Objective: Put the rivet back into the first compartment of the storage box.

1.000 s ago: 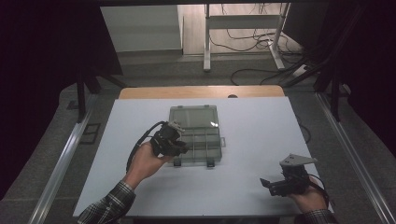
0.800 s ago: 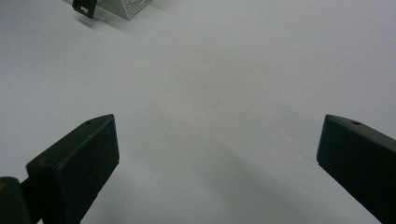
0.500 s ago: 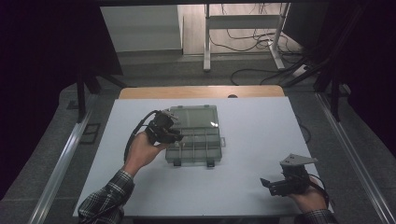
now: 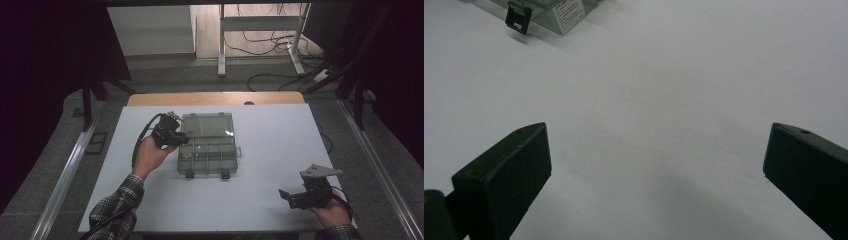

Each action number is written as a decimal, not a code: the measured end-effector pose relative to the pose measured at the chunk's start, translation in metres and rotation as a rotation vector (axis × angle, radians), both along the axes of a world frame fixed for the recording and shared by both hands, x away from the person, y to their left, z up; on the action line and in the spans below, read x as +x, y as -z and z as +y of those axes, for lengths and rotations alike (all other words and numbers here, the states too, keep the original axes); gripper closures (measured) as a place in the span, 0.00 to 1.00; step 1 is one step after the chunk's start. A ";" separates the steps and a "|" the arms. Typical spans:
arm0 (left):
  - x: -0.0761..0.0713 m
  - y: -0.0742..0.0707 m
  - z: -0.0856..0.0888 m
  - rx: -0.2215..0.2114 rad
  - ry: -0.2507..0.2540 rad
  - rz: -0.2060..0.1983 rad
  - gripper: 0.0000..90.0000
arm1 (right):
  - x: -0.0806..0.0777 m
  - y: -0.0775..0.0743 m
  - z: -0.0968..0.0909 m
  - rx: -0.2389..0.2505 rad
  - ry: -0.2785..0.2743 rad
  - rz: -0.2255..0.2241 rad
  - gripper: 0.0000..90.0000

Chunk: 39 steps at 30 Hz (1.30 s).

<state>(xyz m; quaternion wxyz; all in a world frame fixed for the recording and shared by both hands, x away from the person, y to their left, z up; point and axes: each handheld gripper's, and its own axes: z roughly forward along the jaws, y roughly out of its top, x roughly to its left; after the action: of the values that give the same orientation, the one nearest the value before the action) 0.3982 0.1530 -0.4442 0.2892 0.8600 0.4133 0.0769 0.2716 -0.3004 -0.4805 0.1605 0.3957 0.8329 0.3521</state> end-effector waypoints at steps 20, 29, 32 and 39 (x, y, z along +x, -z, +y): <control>0.012 0.025 -0.002 -0.032 -0.017 0.006 0.60 | 0.000 0.001 0.001 -0.011 -0.005 0.006 0.00; 0.006 0.020 0.001 -0.126 0.035 0.047 0.27 | -0.001 0.001 0.001 -0.012 -0.009 0.010 0.00; 0.002 0.019 0.001 -0.137 0.042 0.034 0.17 | -0.001 0.001 0.001 -0.011 -0.008 0.009 0.00; -0.011 0.011 -0.002 -0.104 0.054 -0.045 0.04 | -0.001 0.001 0.001 -0.012 -0.008 0.010 0.00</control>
<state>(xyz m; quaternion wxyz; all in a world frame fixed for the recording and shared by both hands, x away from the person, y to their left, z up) 0.3875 0.1507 -0.4555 0.3449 0.8526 0.3867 0.0667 0.2710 -0.2994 -0.4814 0.1575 0.3933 0.8372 0.3459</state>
